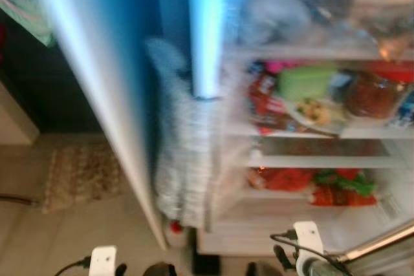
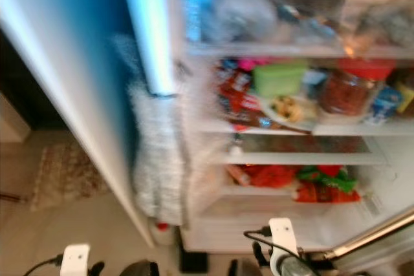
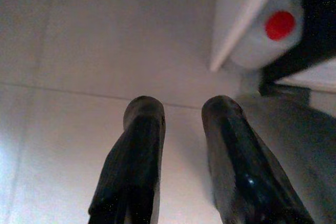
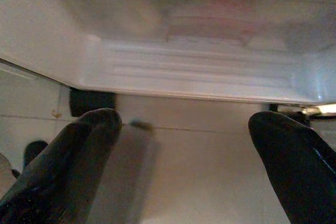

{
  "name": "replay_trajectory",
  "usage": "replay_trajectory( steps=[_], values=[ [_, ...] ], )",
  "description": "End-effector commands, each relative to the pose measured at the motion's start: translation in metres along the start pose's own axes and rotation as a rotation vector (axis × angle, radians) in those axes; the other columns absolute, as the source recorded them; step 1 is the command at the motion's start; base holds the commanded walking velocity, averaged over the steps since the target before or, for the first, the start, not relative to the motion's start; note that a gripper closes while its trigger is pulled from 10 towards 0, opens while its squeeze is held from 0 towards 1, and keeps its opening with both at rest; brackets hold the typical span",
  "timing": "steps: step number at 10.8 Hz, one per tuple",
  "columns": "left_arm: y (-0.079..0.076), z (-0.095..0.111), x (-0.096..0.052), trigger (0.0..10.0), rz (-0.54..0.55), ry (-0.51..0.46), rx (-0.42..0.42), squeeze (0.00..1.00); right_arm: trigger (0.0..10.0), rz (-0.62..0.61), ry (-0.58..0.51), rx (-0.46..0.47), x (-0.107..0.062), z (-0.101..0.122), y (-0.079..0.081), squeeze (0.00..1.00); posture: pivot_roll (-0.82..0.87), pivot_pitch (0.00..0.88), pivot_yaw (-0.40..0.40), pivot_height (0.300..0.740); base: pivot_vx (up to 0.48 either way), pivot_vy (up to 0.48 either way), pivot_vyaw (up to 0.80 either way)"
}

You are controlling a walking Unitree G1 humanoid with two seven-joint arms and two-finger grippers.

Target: Restocking fridge

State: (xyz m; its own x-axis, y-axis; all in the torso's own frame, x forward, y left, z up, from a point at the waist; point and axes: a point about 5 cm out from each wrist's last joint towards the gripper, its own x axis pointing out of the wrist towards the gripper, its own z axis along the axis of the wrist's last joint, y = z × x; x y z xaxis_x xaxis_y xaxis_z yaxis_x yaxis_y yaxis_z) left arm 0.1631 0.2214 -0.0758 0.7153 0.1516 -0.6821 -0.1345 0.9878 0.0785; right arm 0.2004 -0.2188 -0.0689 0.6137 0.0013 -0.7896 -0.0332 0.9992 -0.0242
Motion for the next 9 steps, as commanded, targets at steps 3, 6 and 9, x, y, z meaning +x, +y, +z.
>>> replay_trajectory(
  steps=[3,6,9],
  values=[
    [-0.003,-0.009,-0.002,10.0,-0.027,0.037,0.014,0.00,10.0,-0.016,0.015,0.005,-0.001,-0.004,-0.004,0.00,-0.01,0.058,0.010,0.655,0.000,0.361,0.00],
    [-0.001,-0.014,-0.003,10.0,-0.029,0.065,0.013,0.00,10.0,-0.016,0.014,0.009,-0.001,-0.004,-0.004,0.00,-0.01,0.058,0.013,0.655,0.000,0.325,0.00],
    [-0.005,-0.016,-0.002,10.0,-0.062,0.089,0.011,0.00,10.0,-0.025,-0.004,0.046,-0.001,-0.005,-0.003,0.00,-0.01,0.057,0.015,0.668,0.000,0.000,0.00]
  ],
)
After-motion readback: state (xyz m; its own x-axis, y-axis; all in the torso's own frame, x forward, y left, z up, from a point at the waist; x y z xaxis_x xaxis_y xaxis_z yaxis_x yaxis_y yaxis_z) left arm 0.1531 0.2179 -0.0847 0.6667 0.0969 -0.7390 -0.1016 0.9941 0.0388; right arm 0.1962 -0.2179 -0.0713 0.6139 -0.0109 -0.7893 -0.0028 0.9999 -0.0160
